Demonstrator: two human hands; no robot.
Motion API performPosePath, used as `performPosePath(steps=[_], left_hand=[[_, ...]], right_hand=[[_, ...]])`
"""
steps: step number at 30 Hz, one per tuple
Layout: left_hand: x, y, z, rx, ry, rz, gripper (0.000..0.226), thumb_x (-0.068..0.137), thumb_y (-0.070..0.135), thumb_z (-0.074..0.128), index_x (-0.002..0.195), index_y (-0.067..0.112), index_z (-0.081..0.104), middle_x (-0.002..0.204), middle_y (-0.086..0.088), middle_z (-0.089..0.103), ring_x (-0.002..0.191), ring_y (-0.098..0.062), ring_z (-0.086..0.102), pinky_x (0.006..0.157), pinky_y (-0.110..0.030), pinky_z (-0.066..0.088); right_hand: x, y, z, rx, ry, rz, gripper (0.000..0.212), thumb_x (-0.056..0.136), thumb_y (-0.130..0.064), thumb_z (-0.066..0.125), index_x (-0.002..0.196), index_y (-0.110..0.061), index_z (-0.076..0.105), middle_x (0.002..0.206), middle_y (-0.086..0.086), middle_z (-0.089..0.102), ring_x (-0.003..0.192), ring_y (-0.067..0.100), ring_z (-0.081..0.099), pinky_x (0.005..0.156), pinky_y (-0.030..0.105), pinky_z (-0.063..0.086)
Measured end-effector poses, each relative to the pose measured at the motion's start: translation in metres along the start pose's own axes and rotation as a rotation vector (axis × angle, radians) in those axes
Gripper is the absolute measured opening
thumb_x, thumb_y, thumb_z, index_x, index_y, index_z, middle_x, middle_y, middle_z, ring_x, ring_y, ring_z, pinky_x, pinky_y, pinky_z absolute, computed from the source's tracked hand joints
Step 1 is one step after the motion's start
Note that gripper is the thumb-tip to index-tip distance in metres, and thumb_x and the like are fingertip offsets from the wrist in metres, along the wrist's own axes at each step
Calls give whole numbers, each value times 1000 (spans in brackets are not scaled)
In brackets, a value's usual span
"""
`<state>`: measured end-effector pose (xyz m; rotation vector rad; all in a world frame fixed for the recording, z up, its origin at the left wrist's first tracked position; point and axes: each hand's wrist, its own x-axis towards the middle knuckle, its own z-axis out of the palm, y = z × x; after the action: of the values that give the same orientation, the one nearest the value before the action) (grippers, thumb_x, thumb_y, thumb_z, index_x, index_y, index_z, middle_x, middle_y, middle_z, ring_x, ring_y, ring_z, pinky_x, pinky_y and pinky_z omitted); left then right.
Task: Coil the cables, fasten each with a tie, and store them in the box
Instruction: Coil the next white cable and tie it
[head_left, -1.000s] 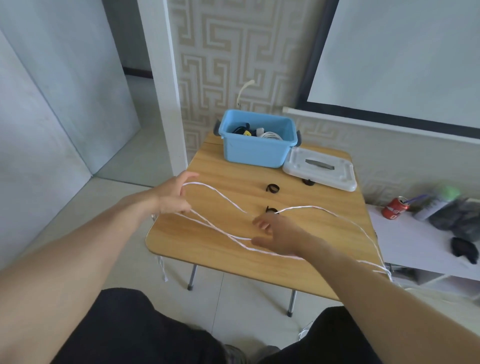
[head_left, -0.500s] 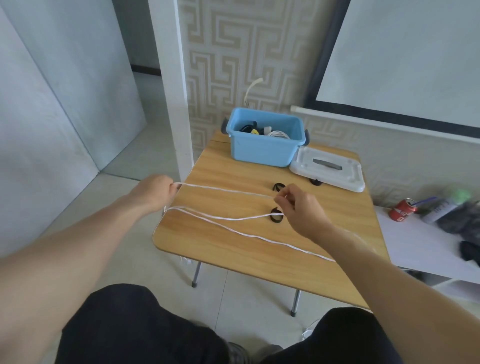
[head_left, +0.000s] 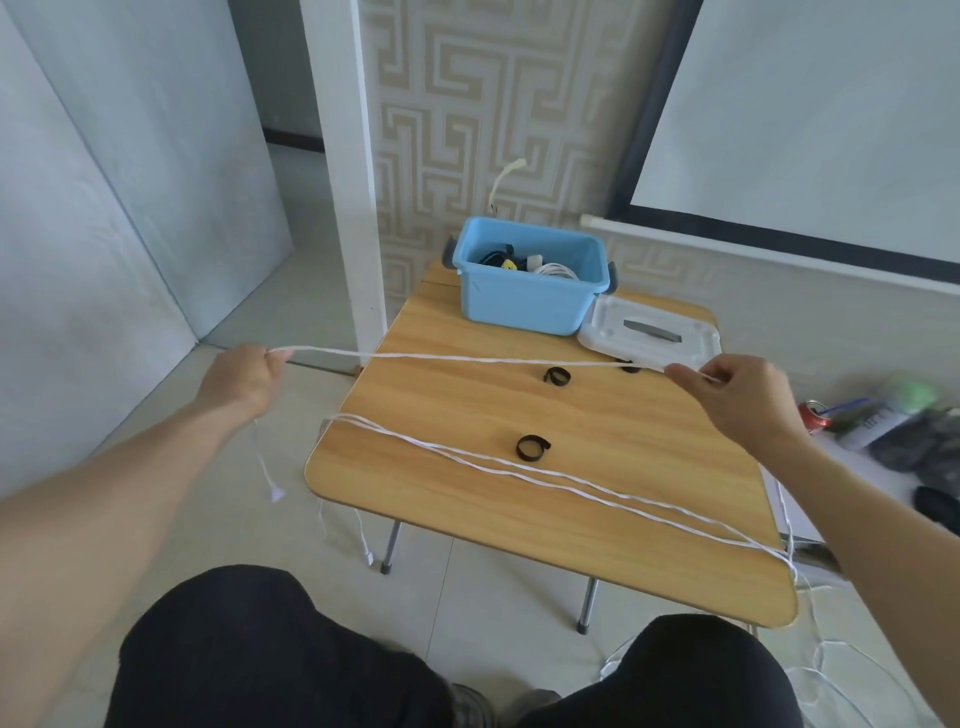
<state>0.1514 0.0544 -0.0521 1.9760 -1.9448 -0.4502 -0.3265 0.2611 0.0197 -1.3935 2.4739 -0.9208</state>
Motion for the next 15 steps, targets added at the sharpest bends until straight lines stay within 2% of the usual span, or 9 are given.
performPosePath(steps=[3, 6, 9, 12, 15], left_hand=[[-6, 10, -15, -20, 59, -4, 61, 106, 46, 32, 78, -2, 58, 81, -23, 58, 89, -44, 57, 73, -43, 42], [-18, 35, -30, -222, 5, -10, 50, 104, 36, 44, 62, 10, 45, 61, -10, 42, 66, -31, 44, 57, -36, 31], [-34, 75, -47, -422, -297, -17, 40, 92, 24, 57, 61, 22, 33, 55, 0, 27, 50, -19, 24, 49, -26, 19], [-52, 116, -63, -462, -701, 37, 34, 92, 20, 47, 60, 21, 35, 53, 4, 20, 44, -13, 13, 47, -21, 8], [-73, 149, -72, -549, -915, 90, 29, 93, 18, 38, 65, 17, 42, 54, 5, 21, 40, -8, 14, 41, -18, 9]], right_hand=[[-2, 12, -8, -42, -28, 26, 52, 81, -51, 78, 59, -9, 57, 56, 6, 55, 59, 23, 50, 59, 34, 37], [0, 36, -20, -144, -157, 58, 45, 76, -44, 85, 61, -9, 60, 59, 6, 57, 60, 20, 52, 58, 31, 38], [2, 74, -32, -345, -245, 113, 40, 90, -35, 75, 59, -14, 61, 61, 6, 61, 65, 27, 58, 61, 36, 40], [-3, 102, -45, -317, -233, 247, 36, 100, -26, 58, 67, -17, 67, 75, 7, 70, 85, 35, 66, 79, 40, 49], [-9, 106, -53, -441, -352, 321, 25, 99, -26, 59, 84, -13, 74, 101, 13, 74, 103, 35, 65, 92, 38, 50]])
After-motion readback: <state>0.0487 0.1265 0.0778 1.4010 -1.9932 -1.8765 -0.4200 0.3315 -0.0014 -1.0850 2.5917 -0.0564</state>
